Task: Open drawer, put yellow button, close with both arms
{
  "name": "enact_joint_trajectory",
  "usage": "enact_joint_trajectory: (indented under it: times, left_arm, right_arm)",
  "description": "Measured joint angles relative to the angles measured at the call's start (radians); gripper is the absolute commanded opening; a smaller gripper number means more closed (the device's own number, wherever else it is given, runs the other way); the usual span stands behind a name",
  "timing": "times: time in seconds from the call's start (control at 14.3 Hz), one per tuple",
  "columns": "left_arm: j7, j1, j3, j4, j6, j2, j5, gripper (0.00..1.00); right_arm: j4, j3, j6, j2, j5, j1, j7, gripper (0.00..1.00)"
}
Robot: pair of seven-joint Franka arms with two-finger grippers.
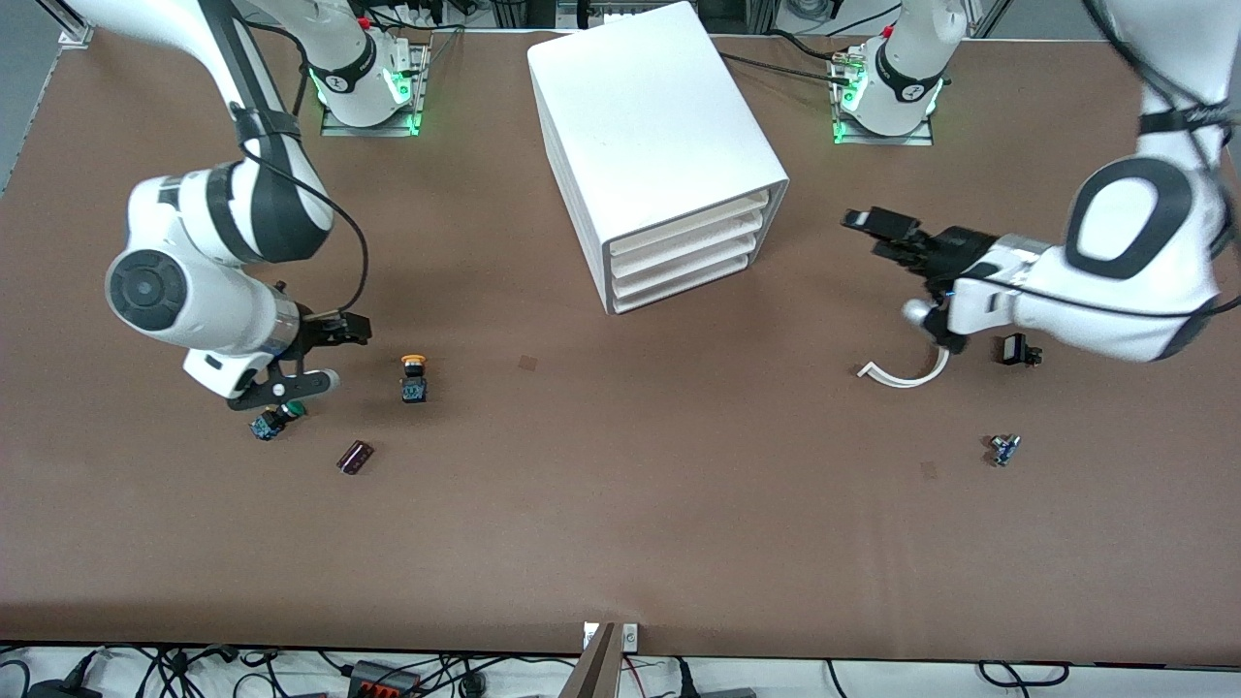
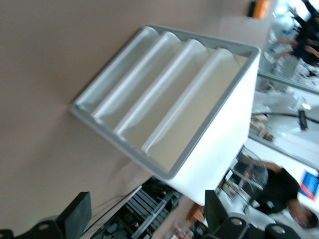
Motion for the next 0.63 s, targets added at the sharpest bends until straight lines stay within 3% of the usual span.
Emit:
enact_joint_trajectory:
  times: [0.28,0.42,0.63]
  left_arm:
    - [0.106,-0.010,-0.072,-0.001,0.040,0.116,-0.100,0.98]
    - [0.188,-0.011,-0.080,-0.016,0.079,0.147,-0.169,0.90]
    - [0.363,-0.011,-0.088,-0.126,0.149,0.169,-0.303,0.75]
  right_arm:
    - [0.000,0.000,0.044,0.035,0.000,0.019,0.035,1.00]
    - [0.000,0.000,0.058,0.045,0.000,0.028,0.046,1.00]
    - [0.000,0.000,0.092,0.081,0.000,0.051,0.072,1.00]
